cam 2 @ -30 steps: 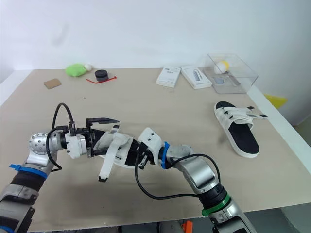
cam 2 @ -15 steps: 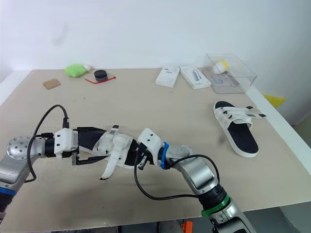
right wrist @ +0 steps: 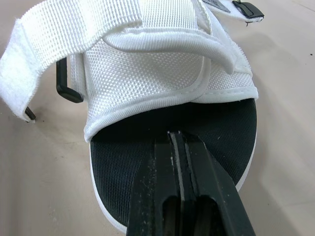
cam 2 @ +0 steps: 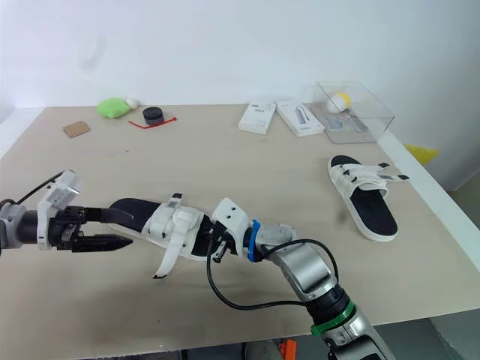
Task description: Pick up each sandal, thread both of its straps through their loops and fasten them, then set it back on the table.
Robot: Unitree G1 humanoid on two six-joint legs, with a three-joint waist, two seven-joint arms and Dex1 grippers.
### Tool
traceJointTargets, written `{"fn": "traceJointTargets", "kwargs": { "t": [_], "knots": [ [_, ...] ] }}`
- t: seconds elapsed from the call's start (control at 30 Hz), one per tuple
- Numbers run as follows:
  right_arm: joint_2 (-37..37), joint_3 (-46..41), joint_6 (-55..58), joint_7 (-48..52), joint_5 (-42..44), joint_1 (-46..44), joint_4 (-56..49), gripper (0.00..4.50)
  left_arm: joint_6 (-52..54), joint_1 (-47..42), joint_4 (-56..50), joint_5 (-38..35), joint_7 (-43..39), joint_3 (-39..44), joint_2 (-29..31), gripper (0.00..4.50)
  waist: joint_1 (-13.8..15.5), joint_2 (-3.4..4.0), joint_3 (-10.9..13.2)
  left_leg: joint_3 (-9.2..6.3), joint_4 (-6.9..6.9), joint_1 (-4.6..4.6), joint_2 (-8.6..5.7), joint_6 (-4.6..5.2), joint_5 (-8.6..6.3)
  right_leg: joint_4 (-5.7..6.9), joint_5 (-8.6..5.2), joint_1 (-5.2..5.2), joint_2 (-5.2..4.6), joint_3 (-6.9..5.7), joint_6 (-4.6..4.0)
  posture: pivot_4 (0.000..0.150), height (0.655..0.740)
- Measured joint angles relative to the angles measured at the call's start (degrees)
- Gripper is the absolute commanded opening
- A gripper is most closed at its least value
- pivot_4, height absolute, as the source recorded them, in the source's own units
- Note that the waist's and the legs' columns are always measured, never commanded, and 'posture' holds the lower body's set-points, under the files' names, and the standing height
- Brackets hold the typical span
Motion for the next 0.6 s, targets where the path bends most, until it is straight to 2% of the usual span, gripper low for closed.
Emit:
{"fn": "traceJointTargets", "kwargs": {
  "t": [0.07, 0.2, 0.33, 0.43, 0.6],
  "knots": [
    [0.0, 0.0, 0.0, 0.0, 0.0, 0.0, 0.0, 0.00, -0.1, 2.2, -2.8, 2.2, 0.4, -2.9, -0.9, 4.42, 0.0, 0.01, 0.0, 0.05, 0.00, 0.02, -0.01, -0.02, -0.01, 0.00, 0.00, 0.00, 0.01, 0.10, 0.00, 0.150, 0.7400],
    [0.2, 0.0, 0.1, -0.4, 0.0, 0.0, 0.0, 0.00, -1.7, 4.3, -6.3, 6.3, 3.1, -8.9, -6.7, 4.42, 0.1, -0.07, 0.0, 0.11, 0.02, 0.02, 0.00, -0.02, -0.01, -0.03, 0.00, -0.03, 0.02, 0.16, 0.00, 0.150, 0.7400],
    [0.2, -0.1, 0.2, -0.8, 0.0, 0.1, -0.1, 0.00, -5.4, 3.8, -6.0, 12.6, 6.4, -12.7, -11.2, 4.42, 0.2, -0.06, 0.0, 0.15, 0.04, 0.02, -0.02, -0.01, 0.00, -0.05, 0.00, -0.05, 0.02, 0.22, 0.00, 0.150, 0.7400],
    [0.2, -0.1, 0.4, -1.1, 0.0, 0.3, -0.4, 0.00, -6.9, 1.9, -5.4, 15.5, 7.8, -14.3, -13.4, 3.55, 0.2, -0.06, 0.0, 0.20, 0.06, 0.02, -0.03, -0.01, 0.00, -0.07, 0.00, -0.06, 0.03, 0.27, 0.00, 0.150, 0.7400],
    [0.3, -0.2, 0.6, -1.1, 0.0, 0.5, -0.7, 0.00, -6.5, 0.0, -3.6, 15.7, 7.8, -14.5, -14.4, 1.05, 0.2, -0.06, 0.0, 0.25, 0.05, 0.01, -0.03, -0.01, -0.01, -0.07, 0.00, -0.07, 0.04, 0.32, 0.01, 0.150, 0.7400]
  ]
}}
